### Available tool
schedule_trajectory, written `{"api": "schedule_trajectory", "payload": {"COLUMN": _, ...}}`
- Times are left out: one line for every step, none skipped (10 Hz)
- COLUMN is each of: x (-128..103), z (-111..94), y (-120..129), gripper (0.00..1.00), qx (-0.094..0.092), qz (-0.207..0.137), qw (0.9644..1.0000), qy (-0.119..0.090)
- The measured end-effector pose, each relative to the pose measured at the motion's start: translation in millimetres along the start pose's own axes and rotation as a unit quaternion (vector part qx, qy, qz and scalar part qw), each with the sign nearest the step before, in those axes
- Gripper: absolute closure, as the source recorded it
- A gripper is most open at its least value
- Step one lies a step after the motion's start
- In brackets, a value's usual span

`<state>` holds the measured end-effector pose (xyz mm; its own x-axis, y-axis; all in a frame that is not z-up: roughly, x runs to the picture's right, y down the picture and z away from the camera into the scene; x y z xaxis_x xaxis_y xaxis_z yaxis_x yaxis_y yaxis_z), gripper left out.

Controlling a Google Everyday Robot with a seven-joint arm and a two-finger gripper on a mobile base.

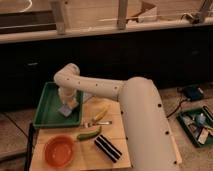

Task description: Wipe tray with sponge

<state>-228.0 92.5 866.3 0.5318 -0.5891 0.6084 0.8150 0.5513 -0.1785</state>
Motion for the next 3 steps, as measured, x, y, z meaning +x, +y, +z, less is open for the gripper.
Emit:
{"api": "schedule_trajectory", "payload": {"x": 0.6, "z": 0.0, "y": 1.8, "gripper": 0.95, "qx": 0.0, "qz": 0.0, "qw": 1.0, "qy": 0.0}}
{"api": "schedule_trajectory", "payload": {"x": 1.3, "z": -0.2, "y": 3.0, "gripper": 0.94, "qx": 0.001, "qz": 0.0, "qw": 1.0, "qy": 0.001}}
{"api": "schedule_trajectory", "payload": {"x": 2.5, "z": -0.8, "y": 3.9, "gripper": 0.94, "qx": 0.001, "qz": 0.001, "qw": 1.0, "qy": 0.002}}
